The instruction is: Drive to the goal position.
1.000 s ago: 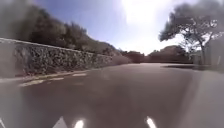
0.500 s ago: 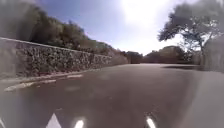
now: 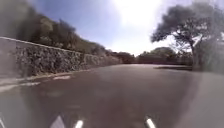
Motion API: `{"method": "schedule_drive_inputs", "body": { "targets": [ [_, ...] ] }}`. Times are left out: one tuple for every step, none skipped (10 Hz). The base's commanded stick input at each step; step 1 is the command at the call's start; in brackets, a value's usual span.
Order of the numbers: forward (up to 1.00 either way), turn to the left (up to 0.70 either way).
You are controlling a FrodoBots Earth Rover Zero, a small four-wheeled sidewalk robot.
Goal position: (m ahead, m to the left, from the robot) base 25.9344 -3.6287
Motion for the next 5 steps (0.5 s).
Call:
{"method": "schedule_drive_inputs", "body": {
  "targets": [
    [0.85, 0.00],
    [0.85, 0.00],
    [0.85, 0.00],
    [0.85, 0.00],
    [0.85, 0.00]
  ]
}}
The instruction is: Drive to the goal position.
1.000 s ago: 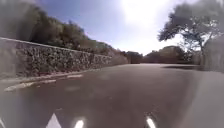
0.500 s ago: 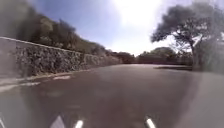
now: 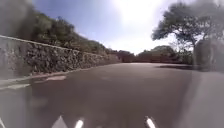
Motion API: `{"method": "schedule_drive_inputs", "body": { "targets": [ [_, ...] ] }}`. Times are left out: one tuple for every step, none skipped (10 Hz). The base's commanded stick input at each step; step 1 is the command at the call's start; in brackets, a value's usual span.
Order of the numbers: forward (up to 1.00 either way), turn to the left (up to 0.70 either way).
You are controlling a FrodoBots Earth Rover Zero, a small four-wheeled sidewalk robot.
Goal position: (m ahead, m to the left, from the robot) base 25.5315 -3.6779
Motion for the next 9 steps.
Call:
{"method": "schedule_drive_inputs", "body": {
  "targets": [
    [0.85, 0.00],
    [0.85, 0.00],
    [0.85, 0.00],
    [0.85, 0.00],
    [0.85, 0.00],
    [0.85, 0.00],
    [0.85, 0.00],
    [0.85, 0.00],
    [0.85, 0.00]
  ]
}}
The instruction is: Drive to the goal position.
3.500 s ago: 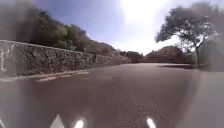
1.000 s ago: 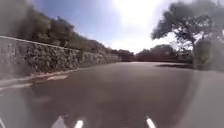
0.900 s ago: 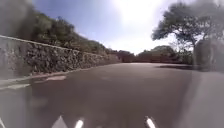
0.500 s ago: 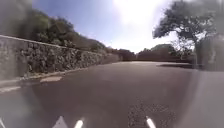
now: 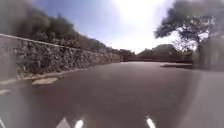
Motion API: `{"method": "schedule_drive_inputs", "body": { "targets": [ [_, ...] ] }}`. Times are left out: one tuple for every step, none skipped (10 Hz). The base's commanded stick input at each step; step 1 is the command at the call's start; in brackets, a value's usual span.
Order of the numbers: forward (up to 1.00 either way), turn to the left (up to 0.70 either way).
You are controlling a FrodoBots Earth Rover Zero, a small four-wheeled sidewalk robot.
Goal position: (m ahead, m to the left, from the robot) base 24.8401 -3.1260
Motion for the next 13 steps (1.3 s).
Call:
{"method": "schedule_drive_inputs", "body": {
  "targets": [
    [0.85, 0.00],
    [0.85, 0.00],
    [0.85, -0.04],
    [0.85, -0.17],
    [0.85, -0.29],
    [0.85, -0.34],
    [0.85, -0.34],
    [0.85, -0.34],
    [0.85, -0.23],
    [0.85, -0.11],
    [0.85, 0.00],
    [0.85, 0.00],
    [0.85, 0.00]
  ]
}}
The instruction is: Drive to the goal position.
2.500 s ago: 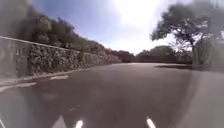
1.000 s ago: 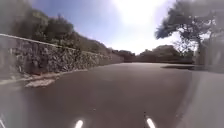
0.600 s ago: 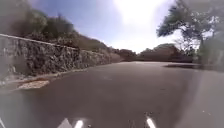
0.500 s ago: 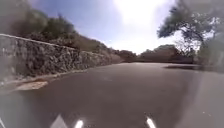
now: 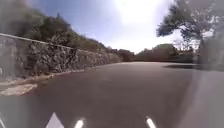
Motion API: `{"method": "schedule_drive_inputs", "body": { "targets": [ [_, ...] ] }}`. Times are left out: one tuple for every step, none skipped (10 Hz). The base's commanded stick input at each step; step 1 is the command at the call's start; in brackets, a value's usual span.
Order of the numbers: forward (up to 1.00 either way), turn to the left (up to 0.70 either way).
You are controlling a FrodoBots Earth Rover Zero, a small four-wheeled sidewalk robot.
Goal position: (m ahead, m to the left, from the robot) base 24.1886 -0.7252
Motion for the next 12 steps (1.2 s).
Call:
{"method": "schedule_drive_inputs", "body": {
  "targets": [
    [0.85, 0.00],
    [0.85, 0.00],
    [0.85, 0.00],
    [0.85, 0.00],
    [0.85, 0.00],
    [0.85, 0.00],
    [0.85, 0.00],
    [0.85, 0.00],
    [0.85, 0.00],
    [0.85, 0.00],
    [0.85, 0.00],
    [0.85, 0.00]
  ]
}}
